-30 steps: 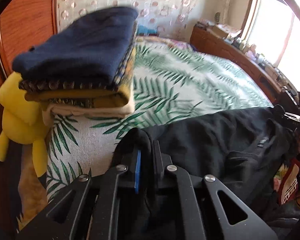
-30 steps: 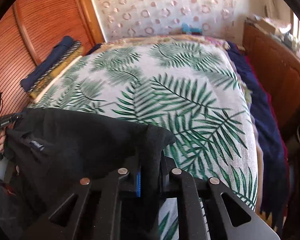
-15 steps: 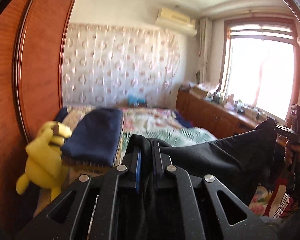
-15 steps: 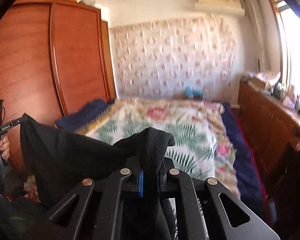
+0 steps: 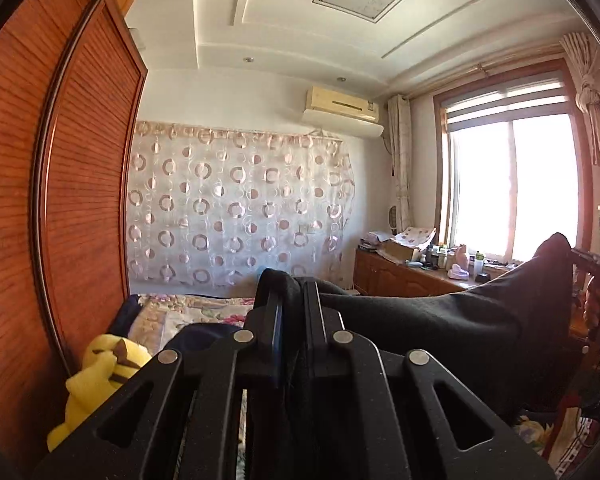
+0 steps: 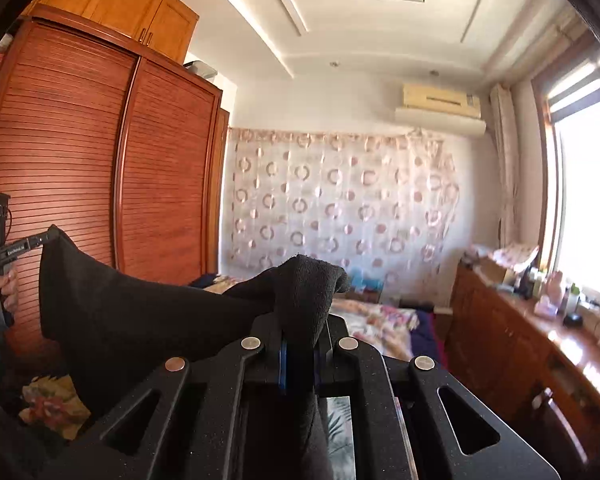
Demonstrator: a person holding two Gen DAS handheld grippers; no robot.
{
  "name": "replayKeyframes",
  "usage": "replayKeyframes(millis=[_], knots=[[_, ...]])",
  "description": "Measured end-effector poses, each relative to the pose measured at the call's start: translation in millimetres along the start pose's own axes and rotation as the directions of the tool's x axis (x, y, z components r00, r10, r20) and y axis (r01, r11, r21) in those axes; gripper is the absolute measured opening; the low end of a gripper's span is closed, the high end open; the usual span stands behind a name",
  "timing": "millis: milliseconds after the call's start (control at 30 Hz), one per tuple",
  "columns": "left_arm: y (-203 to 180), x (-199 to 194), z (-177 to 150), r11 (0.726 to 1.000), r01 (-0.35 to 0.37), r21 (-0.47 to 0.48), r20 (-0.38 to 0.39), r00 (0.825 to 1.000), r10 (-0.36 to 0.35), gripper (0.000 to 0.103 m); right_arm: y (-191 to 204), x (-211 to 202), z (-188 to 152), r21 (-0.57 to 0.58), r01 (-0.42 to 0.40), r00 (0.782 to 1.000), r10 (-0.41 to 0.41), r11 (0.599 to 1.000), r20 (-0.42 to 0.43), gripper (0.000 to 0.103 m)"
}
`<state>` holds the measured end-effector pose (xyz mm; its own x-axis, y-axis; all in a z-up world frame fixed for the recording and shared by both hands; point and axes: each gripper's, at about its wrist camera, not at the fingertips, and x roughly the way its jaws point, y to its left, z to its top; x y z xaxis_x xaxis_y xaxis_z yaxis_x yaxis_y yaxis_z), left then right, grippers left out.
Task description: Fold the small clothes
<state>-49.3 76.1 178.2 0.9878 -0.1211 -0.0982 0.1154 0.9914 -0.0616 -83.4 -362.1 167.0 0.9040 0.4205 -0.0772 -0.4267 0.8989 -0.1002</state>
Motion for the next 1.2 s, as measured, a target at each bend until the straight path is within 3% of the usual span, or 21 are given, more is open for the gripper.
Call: replayKeyframes(millis=[200,400,467,500,533,567,633,700,733,867,967,1033,1067,1200], knots=[[11.5,107.5,-2.5,0.997,-0.07,0.032,-0.094,0.993,0.073,0.01,-15.3,92.7,13.6,-0.025,0.07,0.996,-0.071,0.997,-0.06,0.008],[25.0,222.3,-49.6,0.99,-0.11,0.087,-0.219,0.967,0.127,0.01,8.3,216.1,-4.8,-0.072,0.153,0.967,-0.164,0.986,-0.193,0.008],[29.8,264.4,-78.5,0.991,-0.086,0.099,-0.318,0.941,0.113,0.014,11.6,261.6,-27.0,-0.073,0.176,0.947,-0.189,0.982,-0.258,0.018],[27.7,274.3,-88.4,0.993,-0.062,0.096,-0.349,0.933,0.092,0.018,14.3,284.6,-38.6,-0.074,0.189,0.934,-0.202,0.979,-0.293,0.033],[27.9,282.4,-99.7,0.994,-0.05,0.093,-0.364,0.928,0.081,0.023,16.9,308.2,-52.0,-0.084,0.231,0.904,-0.246,0.969,-0.349,0.044],[27.7,286.2,-110.5,0.993,-0.057,0.103,-0.364,0.927,0.091,0.032,18.9,323.3,-62.2,-0.079,0.264,0.884,-0.274,0.961,-0.38,0.045],[27.3,281.4,-122.1,0.997,-0.03,0.073,-0.369,0.928,0.055,0.048,26.2,343.7,-81.2,-0.056,0.244,0.872,-0.244,0.968,-0.424,0.049],[25.7,274.0,-128.8,0.999,-0.02,0.043,-0.382,0.924,0.035,0.073,32.0,350.3,-93.5,-0.039,0.24,0.864,-0.232,0.97,-0.446,0.053],[23.3,268.2,-133.2,0.999,-0.006,0.033,-0.394,0.919,0.019,0.078,30.6,350.4,-98.1,-0.024,0.232,0.866,-0.218,0.972,-0.451,0.054],[6.7,249.5,-140.8,0.999,0.03,0.033,-0.426,0.905,-0.014,0.08,28.6,332.1,-108.2,0.001,0.191,0.858,-0.167,0.982,-0.485,0.056],[-1.3,231.8,-151.0,0.999,0.041,0.023,-0.449,0.893,-0.026,0.08,17.9,305.8,-109.8,0.045,0.157,0.841,-0.109,0.987,-0.529,0.056],[-5.2,220.9,-160.4,0.998,0.057,0.006,-0.459,0.887,-0.048,0.08,-14.2,293.9,-115.3,0.083,0.151,0.842,-0.084,0.985,-0.532,0.056],[-8.5,215.2,-168.6,0.998,0.063,-0.005,-0.474,0.879,-0.058,0.08,-22.9,287.1,-116.5,0.111,0.142,0.847,-0.063,0.984,-0.528,0.056],[-18.0,208.3,-198.6,0.997,0.075,-0.001,-0.547,0.835,-0.064,0.08,-44.3,267.4,-127.6,0.16,0.161,0.822,-0.043,0.974,-0.567,0.056]])
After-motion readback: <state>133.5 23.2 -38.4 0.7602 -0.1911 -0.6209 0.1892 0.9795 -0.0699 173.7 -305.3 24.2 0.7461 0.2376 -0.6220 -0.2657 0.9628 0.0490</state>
